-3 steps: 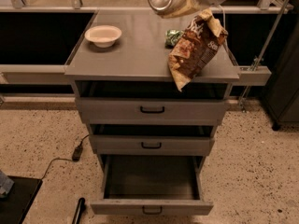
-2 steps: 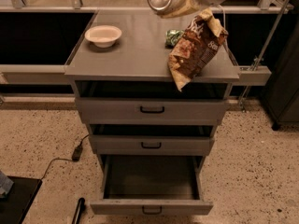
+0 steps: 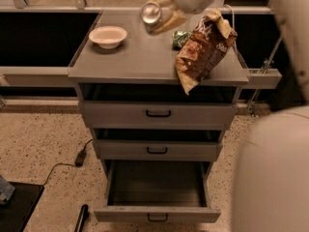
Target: Pick redbull can from bottom drawer and place on counter
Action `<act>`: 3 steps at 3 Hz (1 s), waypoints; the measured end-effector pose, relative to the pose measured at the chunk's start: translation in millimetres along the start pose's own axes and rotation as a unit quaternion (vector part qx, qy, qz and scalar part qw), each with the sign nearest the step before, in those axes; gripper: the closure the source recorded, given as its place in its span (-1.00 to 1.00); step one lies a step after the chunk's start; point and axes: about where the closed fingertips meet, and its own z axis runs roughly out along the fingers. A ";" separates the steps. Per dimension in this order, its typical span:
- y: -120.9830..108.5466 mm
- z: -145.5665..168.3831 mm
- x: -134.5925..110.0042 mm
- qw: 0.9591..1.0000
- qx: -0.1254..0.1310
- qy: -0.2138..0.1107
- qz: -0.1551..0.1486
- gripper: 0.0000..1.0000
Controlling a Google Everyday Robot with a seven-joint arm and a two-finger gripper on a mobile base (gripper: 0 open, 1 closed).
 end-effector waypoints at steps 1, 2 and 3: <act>4.0 85.6 4.6 0.994 -0.101 -0.027 0.017 1.00; 1.1 123.8 4.2 0.990 -0.132 -0.043 0.009 1.00; -6.7 125.8 -1.5 0.991 -0.128 -0.042 -0.010 1.00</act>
Offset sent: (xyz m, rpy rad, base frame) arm 0.1327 0.0631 -0.0040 -0.1975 0.2885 0.3116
